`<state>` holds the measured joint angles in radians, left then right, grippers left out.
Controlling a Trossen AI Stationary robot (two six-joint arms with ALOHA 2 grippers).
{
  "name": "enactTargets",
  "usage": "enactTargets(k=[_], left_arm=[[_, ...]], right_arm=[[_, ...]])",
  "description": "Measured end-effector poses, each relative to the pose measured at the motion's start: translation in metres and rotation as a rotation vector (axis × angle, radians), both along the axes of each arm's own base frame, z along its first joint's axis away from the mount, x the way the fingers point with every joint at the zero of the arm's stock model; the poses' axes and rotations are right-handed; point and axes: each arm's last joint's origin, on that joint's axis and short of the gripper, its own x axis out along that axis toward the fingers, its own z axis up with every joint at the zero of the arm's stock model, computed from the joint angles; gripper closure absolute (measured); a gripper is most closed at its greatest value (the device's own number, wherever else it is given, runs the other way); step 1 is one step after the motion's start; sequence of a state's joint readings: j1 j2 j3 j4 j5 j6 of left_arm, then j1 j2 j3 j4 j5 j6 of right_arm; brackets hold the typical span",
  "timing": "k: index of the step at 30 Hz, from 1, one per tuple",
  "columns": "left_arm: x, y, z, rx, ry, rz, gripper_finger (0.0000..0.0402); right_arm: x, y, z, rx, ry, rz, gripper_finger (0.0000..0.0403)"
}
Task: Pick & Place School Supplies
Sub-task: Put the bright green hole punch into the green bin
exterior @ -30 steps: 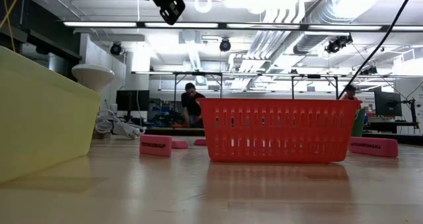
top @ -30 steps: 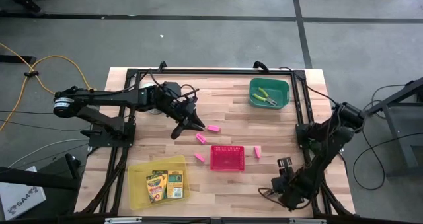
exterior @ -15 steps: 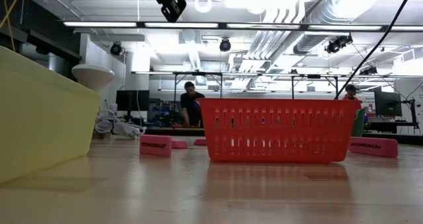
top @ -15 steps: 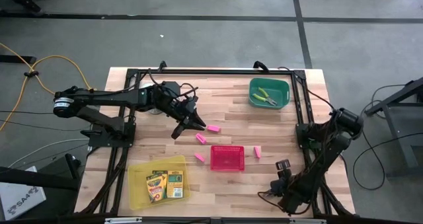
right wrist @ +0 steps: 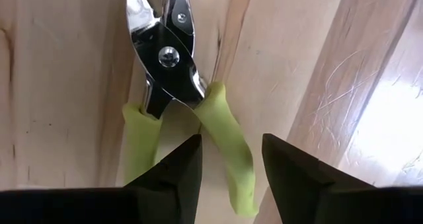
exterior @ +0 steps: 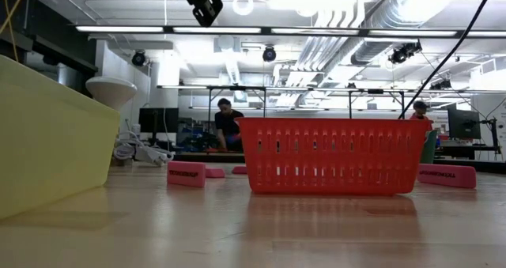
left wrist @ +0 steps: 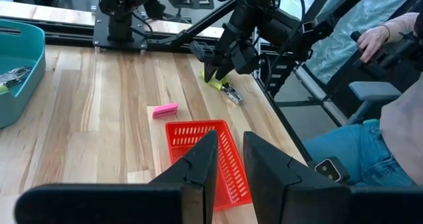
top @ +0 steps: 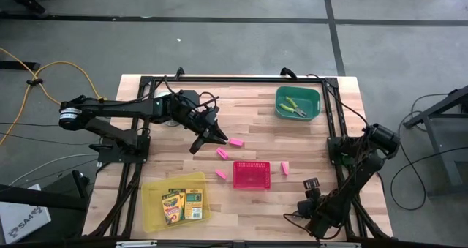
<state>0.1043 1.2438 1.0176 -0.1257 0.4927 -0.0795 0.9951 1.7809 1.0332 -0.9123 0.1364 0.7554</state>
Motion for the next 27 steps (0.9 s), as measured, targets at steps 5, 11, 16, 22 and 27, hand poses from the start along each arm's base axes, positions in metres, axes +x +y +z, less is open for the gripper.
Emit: enactTargets(k=[5, 11, 16, 22, 27], left_arm=[[0.0000, 0.0000, 0.0000, 0.000, 0.000, 0.000, 0.0333], [0.0000, 0.0000, 0.0000, 0.000, 0.000, 0.000, 0.0333], [0.0000, 0.0000, 0.0000, 0.000, 0.000, 0.000, 0.0333], [0.0000, 0.0000, 0.0000, 0.000, 0.000, 0.000, 0.0333], [0.0000, 0.0000, 0.0000, 0.000, 0.000, 0.000, 0.0333]], right_arm=[[-0.0001, 0.0001, 0.0000, 0.002, 0.003, 0.000, 0.0272], [-0.0002, 0.0001, 0.0000, 0.004, 0.007, -0.001, 0.0320], [-0.0003, 0.0001, 0.0000, 0.006, 0.010, 0.000, 0.0355], [-0.0004, 0.0004, 0.0002, 0.016, 0.023, -0.003, 0.0370], [-0.0005, 0.0005, 0.0002, 0.016, 0.023, -0.002, 0.0370]])
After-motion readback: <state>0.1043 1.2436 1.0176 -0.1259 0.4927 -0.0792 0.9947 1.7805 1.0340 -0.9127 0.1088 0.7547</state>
